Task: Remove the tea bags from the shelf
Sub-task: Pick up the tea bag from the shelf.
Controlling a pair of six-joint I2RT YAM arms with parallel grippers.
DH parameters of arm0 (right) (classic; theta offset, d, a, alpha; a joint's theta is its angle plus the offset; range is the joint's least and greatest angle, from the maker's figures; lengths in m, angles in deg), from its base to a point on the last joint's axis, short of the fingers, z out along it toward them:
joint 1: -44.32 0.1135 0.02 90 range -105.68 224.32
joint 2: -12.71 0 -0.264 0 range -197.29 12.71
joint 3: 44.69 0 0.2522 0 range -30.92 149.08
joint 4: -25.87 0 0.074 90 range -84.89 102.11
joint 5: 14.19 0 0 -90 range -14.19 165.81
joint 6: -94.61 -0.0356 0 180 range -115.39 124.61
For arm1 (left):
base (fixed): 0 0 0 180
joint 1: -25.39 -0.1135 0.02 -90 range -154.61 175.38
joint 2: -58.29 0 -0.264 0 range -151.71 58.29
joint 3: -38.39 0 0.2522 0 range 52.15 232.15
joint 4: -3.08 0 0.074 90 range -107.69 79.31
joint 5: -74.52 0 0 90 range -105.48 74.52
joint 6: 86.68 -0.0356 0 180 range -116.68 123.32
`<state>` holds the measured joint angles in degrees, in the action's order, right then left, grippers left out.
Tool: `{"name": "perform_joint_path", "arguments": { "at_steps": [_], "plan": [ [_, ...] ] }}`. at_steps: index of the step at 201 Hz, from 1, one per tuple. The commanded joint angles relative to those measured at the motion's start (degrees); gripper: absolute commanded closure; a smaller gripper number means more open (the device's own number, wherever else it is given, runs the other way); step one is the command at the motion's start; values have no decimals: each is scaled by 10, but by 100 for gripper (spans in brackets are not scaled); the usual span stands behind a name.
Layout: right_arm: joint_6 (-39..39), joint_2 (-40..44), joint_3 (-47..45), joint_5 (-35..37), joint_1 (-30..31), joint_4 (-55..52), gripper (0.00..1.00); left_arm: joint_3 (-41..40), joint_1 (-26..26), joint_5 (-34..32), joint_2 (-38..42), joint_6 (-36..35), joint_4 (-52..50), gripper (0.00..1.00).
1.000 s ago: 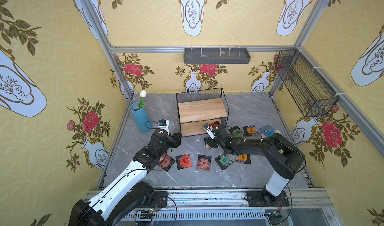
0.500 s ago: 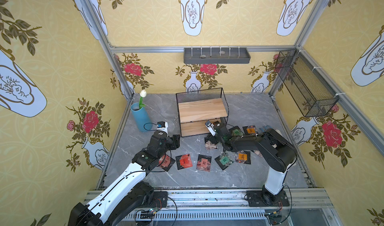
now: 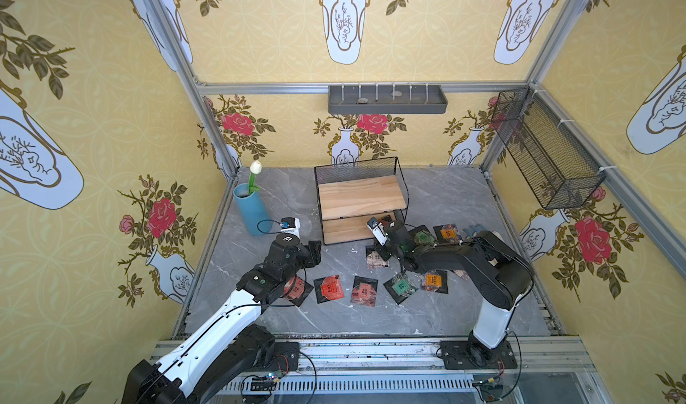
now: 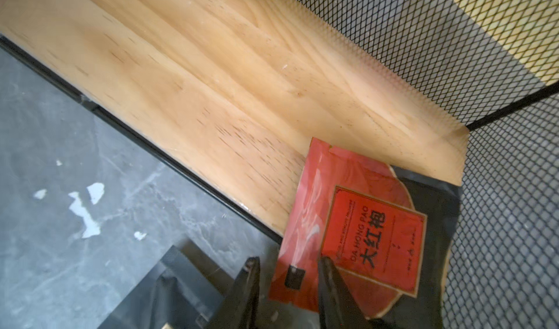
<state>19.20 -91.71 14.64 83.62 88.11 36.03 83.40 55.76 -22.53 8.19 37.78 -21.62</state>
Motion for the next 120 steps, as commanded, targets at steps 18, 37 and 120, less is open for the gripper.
{"name": "perform_joint_path", "arguments": {
  "at_steps": [18,37,120],
  "plan": [
    [-7,15,3,-10,1,-5,76,-3,-1,-1,4,1,5,29],
    [-5,16,8,-10,1,-10,85,-4,0,-2,5,1,3,29],
    [3,41,0,1,16,-17,100,-6,0,-2,7,4,4,29]
  ]
}}
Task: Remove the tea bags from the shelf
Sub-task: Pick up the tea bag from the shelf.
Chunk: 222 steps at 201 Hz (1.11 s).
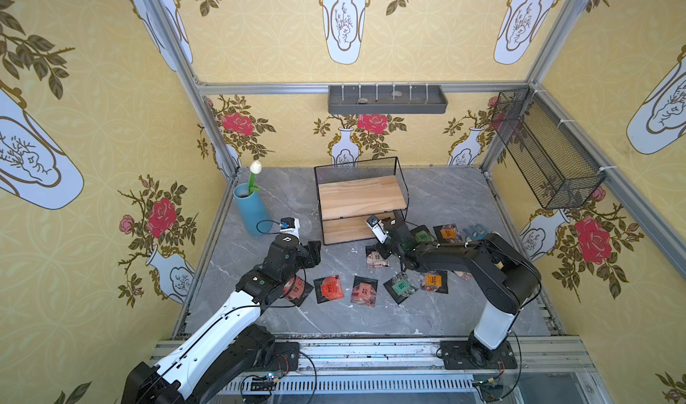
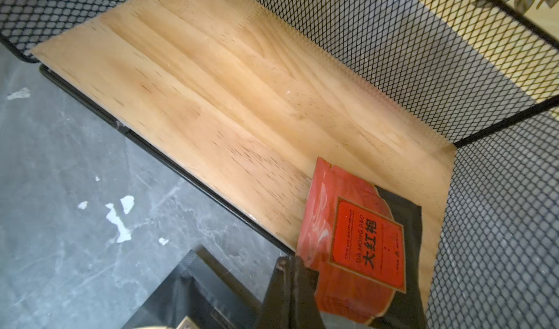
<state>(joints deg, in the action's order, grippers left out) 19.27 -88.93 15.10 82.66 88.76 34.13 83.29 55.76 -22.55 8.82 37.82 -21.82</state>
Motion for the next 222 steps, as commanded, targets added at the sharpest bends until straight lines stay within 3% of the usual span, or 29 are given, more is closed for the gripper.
{"name": "perform_joint_path", "arguments": {
  "at_steps": [1,156,222],
  "plan": [
    [2,15,-6,11,10,2,100,-5,0,-1,1,4,6,29],
    [5,197,-43,98,132,-67,100,-7,0,8,73,22,-42,29],
    [11,162,-7,104,167,-63,100,-18,0,6,113,32,-70,29]
  ]
}}
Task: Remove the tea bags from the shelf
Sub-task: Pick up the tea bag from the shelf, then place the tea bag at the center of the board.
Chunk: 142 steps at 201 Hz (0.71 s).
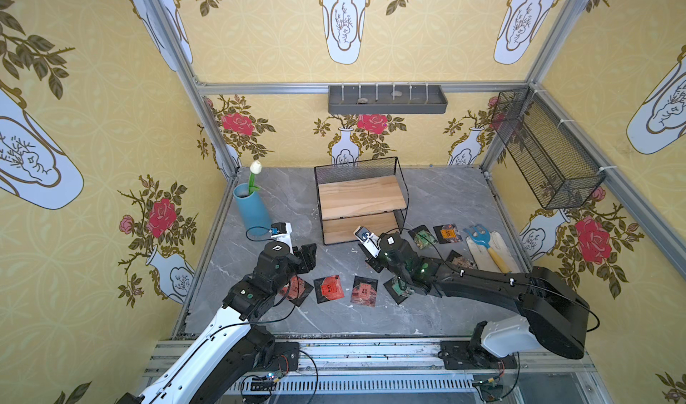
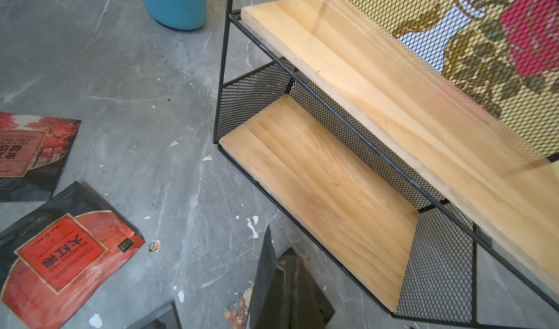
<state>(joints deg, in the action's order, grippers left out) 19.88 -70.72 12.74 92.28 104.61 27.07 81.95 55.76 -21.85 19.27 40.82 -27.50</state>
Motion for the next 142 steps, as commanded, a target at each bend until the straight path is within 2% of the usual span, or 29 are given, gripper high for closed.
{"name": "perform_joint_path", "arguments": {
  "at_steps": [1,83,127,142],
  "plan": [
    [5,-21,17,8,9,8,100,-4,0,-1,9,3,-13,29],
    [-12,-143,71,-28,38,49,100,-14,-1,-24,45,4,-44,29],
    [-33,-150,73,-37,41,38,100,-15,0,-22,47,2,-51,29],
    [-49,-134,65,-38,41,31,91,-16,0,-13,46,2,-52,28]
  ]
}}
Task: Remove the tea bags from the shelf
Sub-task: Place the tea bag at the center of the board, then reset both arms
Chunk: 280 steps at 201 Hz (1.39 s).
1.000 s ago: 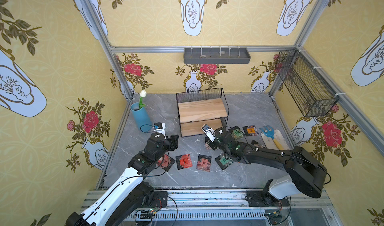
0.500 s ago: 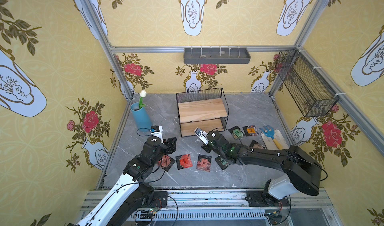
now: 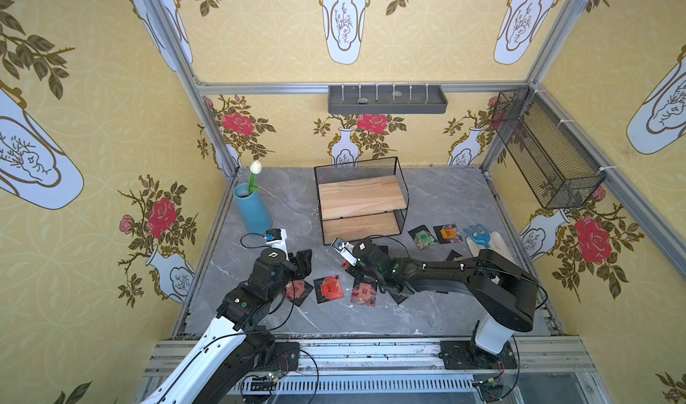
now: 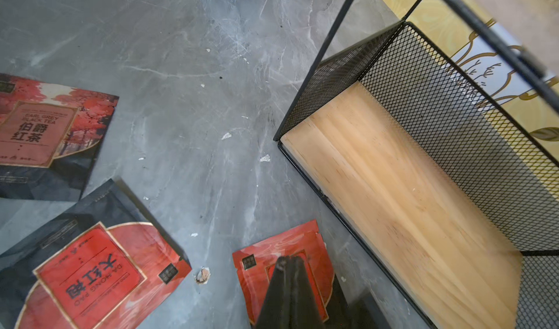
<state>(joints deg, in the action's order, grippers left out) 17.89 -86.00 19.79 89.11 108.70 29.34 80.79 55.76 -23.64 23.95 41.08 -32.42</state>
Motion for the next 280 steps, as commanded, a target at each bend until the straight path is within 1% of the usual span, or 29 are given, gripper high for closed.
{"name": "perform_joint_path", "arguments": {
  "at_steps": [1,17,29,36,37,40,42,64,68,70,71,72,77,100,126,140,149,166,175,188,203,214,229,231,241,249,258,267,280],
  "plan": [
    [-30,22,-6,-6,0,8,90,-5,0,5,-1,0,-3,27],
    [-52,48,-20,0,0,-4,72,-7,0,14,-3,0,-5,25],
    [-68,71,-34,4,0,-12,67,-6,0,20,-4,0,-10,23],
    [-82,85,-43,7,0,-15,61,-4,0,23,-4,0,-16,22],
    [-83,88,-46,7,0,-16,59,-4,0,23,-4,0,-16,21],
    [-89,94,-50,9,0,-17,56,-3,0,24,-4,0,-19,5],
    [-94,99,-53,10,0,-18,53,-2,0,24,-4,0,-21,1],
    [-136,157,-92,39,0,-29,31,10,0,21,-5,-2,-55,0],
    [-144,168,-98,44,0,-32,24,13,0,20,-5,-3,-63,0],
    [-147,174,-101,46,0,-35,9,14,0,19,-5,-3,-66,0],
    [-150,180,-105,49,0,-36,3,15,0,19,-6,-4,-69,0],
    [-152,182,-105,50,0,-37,0,16,0,19,-6,-4,-70,0],
    [-160,193,-112,59,0,-45,2,19,0,15,-7,-4,-82,0],
    [-193,267,-153,84,1,-66,2,41,0,-13,-8,-7,-131,0],
    [-229,356,-187,135,-6,-109,3,47,-1,-49,-2,-12,-141,0],
    [-253,406,-199,165,-25,-144,3,51,-1,-83,-9,-18,-141,0],
    [-279,436,-205,189,-47,-172,3,50,-2,-103,-15,-36,-129,0],
    [-321,491,-213,211,-123,-225,3,44,-3,-138,-28,-80,-92,0],
    [-331,515,-221,217,-168,-232,3,49,-4,-170,-39,-95,-80,0],
    [-345,540,-230,228,-235,-240,3,57,-6,-185,-53,-142,-43,0],
    [-336,553,-236,219,-305,-230,3,61,-9,-228,-62,-188,7,0],
    [-321,548,-248,213,-364,-205,3,56,-24,-230,-63,-241,64,0],
    [-298,531,-261,166,-449,-170,3,29,-49,-245,-71,-314,163,0],
    [-295,527,-262,159,-460,-166,3,23,-67,-244,-74,-323,177,0],
    [-297,506,-266,127,-515,-152,3,0,-115,-235,-94,-343,227,0],
    [-297,487,-268,102,-561,-140,3,-10,-161,-225,-118,-330,241,0],
    [-298,464,-275,92,-596,-123,3,-27,-206,-196,-145,-321,269,0],
    [-297,441,-288,96,-621,-92,3,-50,-235,-180,-169,-317,311,0],
    [-300,408,-308,91,-645,-44,3,-90,-251,-173,-201,-327,403,0]
  ]
}}
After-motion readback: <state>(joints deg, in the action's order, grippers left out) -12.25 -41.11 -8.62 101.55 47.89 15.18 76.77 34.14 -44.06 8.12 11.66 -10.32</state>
